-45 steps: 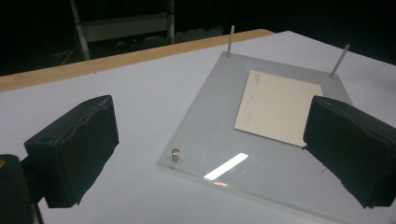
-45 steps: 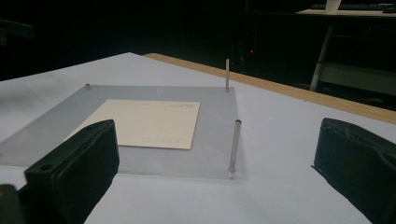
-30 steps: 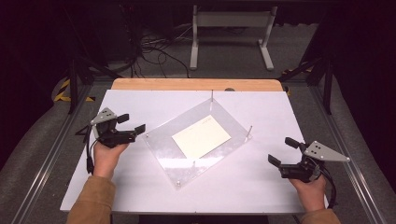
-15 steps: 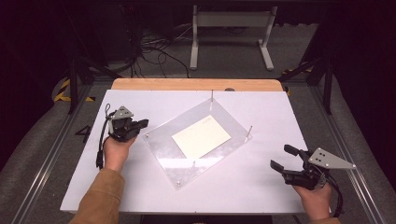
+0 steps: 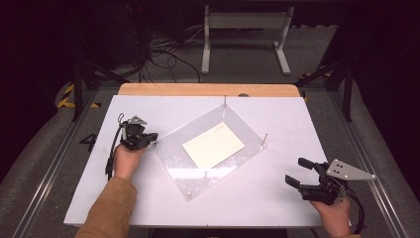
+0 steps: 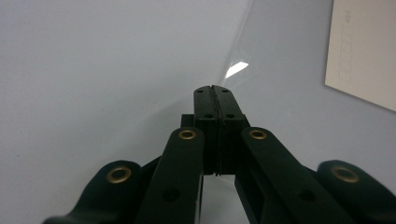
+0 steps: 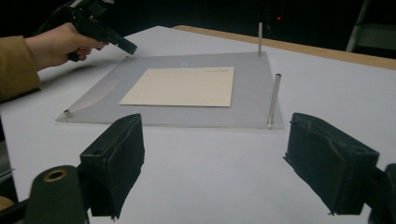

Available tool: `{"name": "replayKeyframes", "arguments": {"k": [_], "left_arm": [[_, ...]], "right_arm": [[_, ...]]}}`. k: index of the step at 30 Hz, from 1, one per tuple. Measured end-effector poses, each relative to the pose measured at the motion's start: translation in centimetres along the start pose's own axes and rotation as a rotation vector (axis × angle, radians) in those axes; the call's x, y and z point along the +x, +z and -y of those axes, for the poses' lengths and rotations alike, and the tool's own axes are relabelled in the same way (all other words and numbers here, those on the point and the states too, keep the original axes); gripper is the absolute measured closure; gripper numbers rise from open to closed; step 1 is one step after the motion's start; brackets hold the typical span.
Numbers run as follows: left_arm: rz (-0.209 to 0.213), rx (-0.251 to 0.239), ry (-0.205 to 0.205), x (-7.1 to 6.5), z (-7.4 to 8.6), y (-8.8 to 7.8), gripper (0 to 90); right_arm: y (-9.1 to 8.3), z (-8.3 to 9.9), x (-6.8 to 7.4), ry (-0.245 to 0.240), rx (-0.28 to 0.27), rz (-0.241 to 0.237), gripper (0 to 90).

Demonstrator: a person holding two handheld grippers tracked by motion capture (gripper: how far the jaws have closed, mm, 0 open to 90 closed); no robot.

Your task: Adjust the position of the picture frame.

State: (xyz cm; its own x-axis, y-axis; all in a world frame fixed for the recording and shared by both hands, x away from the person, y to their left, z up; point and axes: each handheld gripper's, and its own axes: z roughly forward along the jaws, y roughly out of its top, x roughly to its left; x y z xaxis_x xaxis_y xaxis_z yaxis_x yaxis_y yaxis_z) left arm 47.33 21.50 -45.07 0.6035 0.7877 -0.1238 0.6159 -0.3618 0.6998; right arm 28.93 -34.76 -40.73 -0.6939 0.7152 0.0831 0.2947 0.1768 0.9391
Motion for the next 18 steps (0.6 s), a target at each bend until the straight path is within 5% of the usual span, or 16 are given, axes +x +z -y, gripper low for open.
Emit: {"name": "replayKeyframes", "arguments": {"k": [8,14,18], "left_arm": [[-0.005,0.014,-0.015,0.6,0.3,0.4,89.5],[0.038,0.015,-0.042,1.2,0.5,0.5,89.9],[0.060,0.037,-0.014,0.9,0.5,0.3,90.0]], "right_arm": [[0.5,0.1,0.1,0.005,0.010,-0.035,17.7],[0.7,0.2,0.0,0.013,0.016,-0.043,17.4],[0.7,0.2,0.0,0.013,0.017,-0.046,17.3]]}}
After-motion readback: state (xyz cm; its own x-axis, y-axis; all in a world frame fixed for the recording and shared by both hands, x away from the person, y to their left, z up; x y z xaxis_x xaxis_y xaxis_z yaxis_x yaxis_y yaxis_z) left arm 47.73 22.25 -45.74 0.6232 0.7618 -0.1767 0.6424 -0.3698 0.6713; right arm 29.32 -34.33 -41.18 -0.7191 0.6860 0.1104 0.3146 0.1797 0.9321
